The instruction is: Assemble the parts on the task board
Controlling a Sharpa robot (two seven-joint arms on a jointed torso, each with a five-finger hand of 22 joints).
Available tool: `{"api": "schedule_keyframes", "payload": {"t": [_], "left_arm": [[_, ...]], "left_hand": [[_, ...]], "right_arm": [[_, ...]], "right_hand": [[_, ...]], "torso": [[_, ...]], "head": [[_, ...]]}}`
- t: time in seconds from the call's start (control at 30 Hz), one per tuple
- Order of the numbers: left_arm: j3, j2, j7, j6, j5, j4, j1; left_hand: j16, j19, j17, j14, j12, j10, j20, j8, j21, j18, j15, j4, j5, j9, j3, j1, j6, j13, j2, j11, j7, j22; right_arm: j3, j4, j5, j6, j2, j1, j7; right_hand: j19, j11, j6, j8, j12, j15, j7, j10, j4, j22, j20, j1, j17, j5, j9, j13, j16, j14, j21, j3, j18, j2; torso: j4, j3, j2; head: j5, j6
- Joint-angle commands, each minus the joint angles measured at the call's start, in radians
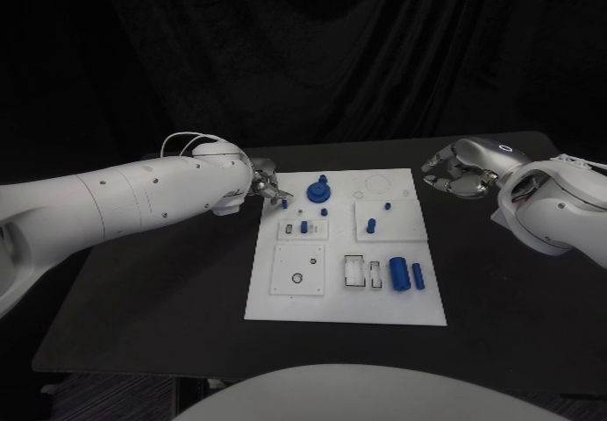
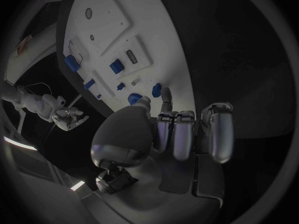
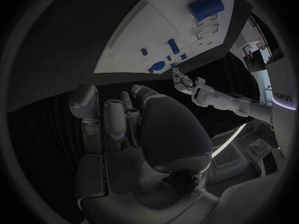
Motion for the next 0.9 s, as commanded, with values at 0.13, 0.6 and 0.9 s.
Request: {"api": "schedule_keyframes", "payload": {"t": [0.13, 0.6, 0.9], "left_arm": [[0.001, 0.005, 0.019, -0.004, 0.008, -0.001, -0.004], [0.001, 0.012, 0.017, -0.003, 0.008, -0.012, -0.01], [0.001, 0.017, 0.028, -0.009, 0.008, -0.017, -0.014]], "left_hand": [[0.003, -0.003, 0.263, 0.104, -0.001, 0.106, -0.003, -0.006, -0.006, -0.011, -0.003, 0.001, 0.006, -0.003, 0.002, 0.01, 0.002, 0.263, 0.0, 0.0, 0.004, 0.206], [0.003, -0.01, 0.263, 0.104, -0.001, 0.106, 0.0, -0.029, -0.016, -0.009, 0.0, 0.0, 0.046, -0.022, 0.008, 0.028, 0.001, 0.263, 0.007, 0.003, 0.007, 0.203], [0.003, -0.013, 0.263, 0.104, -0.001, 0.106, 0.002, -0.05, -0.02, -0.008, 0.002, -0.002, 0.095, -0.044, 0.018, 0.053, 0.007, 0.263, 0.007, 0.004, 0.008, 0.202]], "right_arm": [[0.001, 0.002, -0.002, 0.012, -0.001, -0.002, -0.018], [0.001, 0.002, -0.002, 0.022, -0.001, -0.002, -0.023], [0.001, 0.002, -0.002, 0.028, 0.0, -0.002, -0.025]], "right_hand": [[0.002, 0.003, 0.006, 0.001, -0.005, 0.008, 0.002, -0.004, 0.001, 0.05, -0.001, -0.001, -0.002, 0.006, -0.002, 0.13, -0.005, 0.023, -0.009, 0.006, 0.016, -0.007], [0.002, 0.003, 0.006, 0.0, -0.007, 0.008, 0.002, -0.006, 0.001, 0.049, -0.001, -0.001, -0.004, 0.006, -0.002, 0.129, -0.006, 0.023, -0.012, 0.007, 0.016, -0.007], [0.002, 0.003, 0.006, 0.0, -0.007, 0.008, 0.002, -0.006, 0.001, 0.049, -0.001, -0.001, -0.004, 0.006, -0.002, 0.129, -0.006, 0.023, -0.012, 0.007, 0.016, -0.007]], "torso": [[-0.0007, 0.0001, 0.0], [-0.0007, 0.0002, 0.001], [-0.0003, 0.0004, 0.0]], "head": [[0.001, 0.0], [-0.001, 0.0], [-0.001, 0.0]]}}
